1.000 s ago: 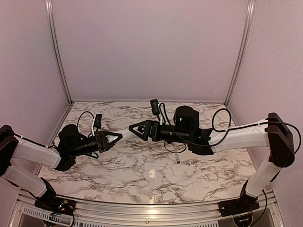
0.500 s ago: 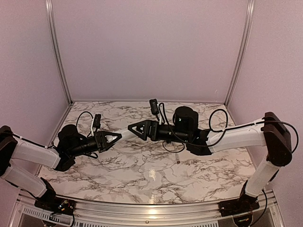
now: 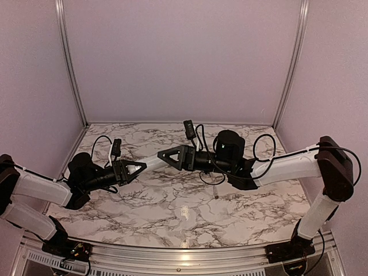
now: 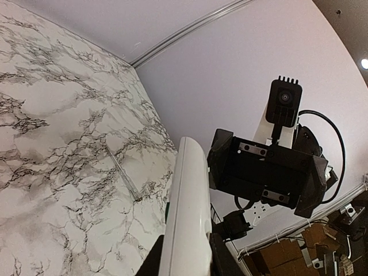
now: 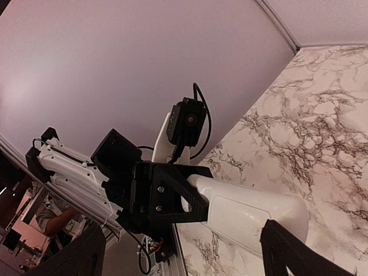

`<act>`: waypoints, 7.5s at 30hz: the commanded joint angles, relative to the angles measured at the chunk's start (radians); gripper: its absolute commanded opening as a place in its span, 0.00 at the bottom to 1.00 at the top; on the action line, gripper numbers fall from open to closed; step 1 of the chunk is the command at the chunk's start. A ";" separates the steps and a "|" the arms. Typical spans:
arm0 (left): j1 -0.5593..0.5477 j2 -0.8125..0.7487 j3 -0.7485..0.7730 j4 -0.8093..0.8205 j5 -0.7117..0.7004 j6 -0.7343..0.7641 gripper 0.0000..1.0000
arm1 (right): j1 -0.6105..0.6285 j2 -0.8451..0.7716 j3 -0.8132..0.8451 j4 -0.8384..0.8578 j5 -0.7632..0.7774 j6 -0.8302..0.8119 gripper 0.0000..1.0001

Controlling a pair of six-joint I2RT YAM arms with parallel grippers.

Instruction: Unload the batteries from the remote control

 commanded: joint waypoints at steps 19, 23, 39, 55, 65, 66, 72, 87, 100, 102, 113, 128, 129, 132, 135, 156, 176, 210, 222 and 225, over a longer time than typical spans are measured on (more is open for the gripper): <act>-0.006 -0.016 -0.013 0.151 0.055 -0.005 0.00 | 0.003 0.006 0.007 0.083 -0.169 0.081 0.92; -0.006 -0.014 -0.013 0.151 0.049 -0.002 0.00 | 0.006 -0.037 0.014 -0.038 -0.094 0.014 0.92; -0.006 -0.014 -0.018 0.149 0.029 0.004 0.00 | 0.031 -0.075 0.044 -0.229 0.048 -0.089 0.92; -0.006 -0.012 -0.005 0.119 0.028 0.033 0.00 | 0.037 -0.070 0.100 -0.292 0.116 -0.153 0.92; -0.006 -0.014 -0.005 0.118 0.025 0.036 0.00 | 0.037 -0.055 0.102 -0.290 0.108 -0.146 0.92; -0.006 -0.012 -0.005 0.118 0.025 0.037 0.00 | 0.037 -0.052 0.100 -0.286 0.100 -0.144 0.92; -0.006 -0.002 -0.001 0.118 0.024 0.042 0.00 | 0.041 -0.028 0.099 -0.250 0.057 -0.119 0.92; -0.006 -0.026 -0.015 0.103 -0.014 0.053 0.00 | 0.056 -0.047 0.095 -0.308 0.120 -0.121 0.92; -0.007 -0.025 -0.010 0.108 0.000 0.063 0.00 | 0.060 -0.021 0.109 -0.299 0.110 -0.116 0.92; -0.007 -0.025 -0.011 0.114 0.003 0.072 0.00 | 0.060 -0.008 0.114 -0.287 0.091 -0.108 0.92; -0.007 -0.042 -0.030 0.186 0.028 0.108 0.00 | 0.060 -0.004 0.132 -0.237 -0.011 -0.085 0.92; -0.007 -0.092 -0.047 0.175 0.032 0.158 0.00 | 0.049 0.029 0.117 -0.067 -0.200 0.006 0.92; -0.007 -0.092 -0.048 0.176 0.031 0.158 0.00 | 0.049 0.030 0.118 -0.067 -0.204 0.006 0.92; -0.007 -0.093 -0.048 0.173 0.029 0.157 0.00 | 0.049 0.037 0.121 -0.063 -0.215 0.011 0.92; -0.007 -0.092 -0.047 0.169 0.026 0.158 0.00 | 0.049 0.040 0.121 -0.055 -0.227 0.015 0.92; -0.007 -0.086 -0.036 0.110 -0.023 0.167 0.00 | 0.054 0.037 0.116 -0.039 -0.246 0.027 0.92; -0.006 -0.094 -0.035 0.075 -0.047 0.167 0.00 | 0.058 0.040 0.119 -0.053 -0.234 0.015 0.93; -0.007 -0.088 0.048 -0.258 -0.199 0.183 0.00 | 0.059 -0.342 -0.070 -0.709 0.662 -0.318 0.93; -0.038 0.242 0.090 -0.027 -0.099 0.050 0.00 | 0.058 -0.422 -0.178 -0.735 0.782 -0.318 0.95; -0.077 0.308 0.094 0.012 -0.120 0.035 0.00 | 0.058 -0.427 -0.198 -0.730 0.804 -0.322 0.95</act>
